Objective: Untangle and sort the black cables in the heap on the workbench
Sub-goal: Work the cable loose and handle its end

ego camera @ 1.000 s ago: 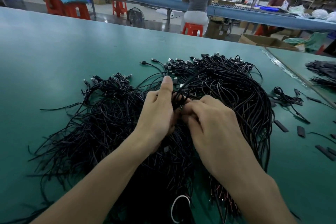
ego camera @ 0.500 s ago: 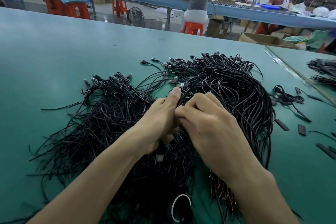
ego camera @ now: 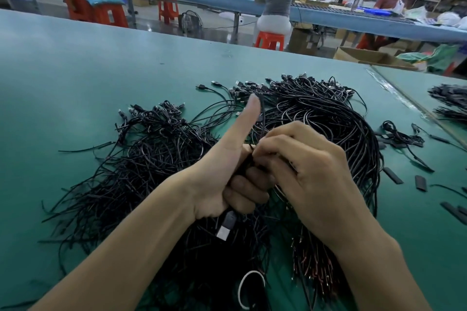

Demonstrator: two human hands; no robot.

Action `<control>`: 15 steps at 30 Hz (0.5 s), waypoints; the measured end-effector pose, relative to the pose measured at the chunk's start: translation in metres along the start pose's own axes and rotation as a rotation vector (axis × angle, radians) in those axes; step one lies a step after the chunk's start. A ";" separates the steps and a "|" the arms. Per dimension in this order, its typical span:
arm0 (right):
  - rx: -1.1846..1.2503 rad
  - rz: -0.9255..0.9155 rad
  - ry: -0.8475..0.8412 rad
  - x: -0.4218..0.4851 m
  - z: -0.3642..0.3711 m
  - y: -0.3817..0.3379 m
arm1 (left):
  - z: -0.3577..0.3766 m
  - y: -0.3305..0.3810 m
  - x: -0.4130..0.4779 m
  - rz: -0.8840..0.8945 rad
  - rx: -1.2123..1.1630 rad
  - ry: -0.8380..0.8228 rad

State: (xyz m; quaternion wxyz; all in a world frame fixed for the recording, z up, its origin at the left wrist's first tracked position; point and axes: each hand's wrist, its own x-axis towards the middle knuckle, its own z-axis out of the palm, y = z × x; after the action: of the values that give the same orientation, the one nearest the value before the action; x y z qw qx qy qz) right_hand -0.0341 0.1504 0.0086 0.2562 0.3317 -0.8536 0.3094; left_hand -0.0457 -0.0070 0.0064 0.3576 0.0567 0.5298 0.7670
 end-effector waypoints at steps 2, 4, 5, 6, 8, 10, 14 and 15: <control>0.004 0.015 -0.005 -0.001 -0.002 0.003 | 0.001 0.000 -0.003 0.012 0.066 -0.031; -0.019 -0.014 -0.012 -0.002 -0.003 0.004 | 0.001 -0.001 -0.004 0.053 0.151 -0.051; -0.043 -0.039 -0.018 -0.003 -0.003 0.004 | 0.001 -0.001 -0.004 0.073 0.198 -0.056; -0.072 -0.065 -0.027 -0.003 -0.005 0.003 | 0.000 -0.002 -0.005 0.082 0.246 -0.058; -0.117 -0.115 -0.056 -0.002 -0.009 0.002 | -0.001 -0.002 -0.006 0.079 0.338 -0.058; -0.115 -0.159 -0.099 0.000 -0.011 0.000 | -0.002 -0.003 -0.008 0.076 0.428 -0.046; -0.047 -0.093 -0.172 0.000 -0.010 0.000 | 0.000 -0.004 -0.007 0.048 0.538 -0.028; -0.032 -0.066 -0.164 -0.001 -0.010 0.001 | 0.000 -0.004 -0.007 0.042 0.544 -0.018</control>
State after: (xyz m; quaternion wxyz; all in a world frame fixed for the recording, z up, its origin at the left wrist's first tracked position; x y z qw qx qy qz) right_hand -0.0323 0.1579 0.0143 0.2006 0.3799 -0.8651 0.2590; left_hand -0.0380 -0.0104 0.0050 0.3179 0.1686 0.7117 0.6033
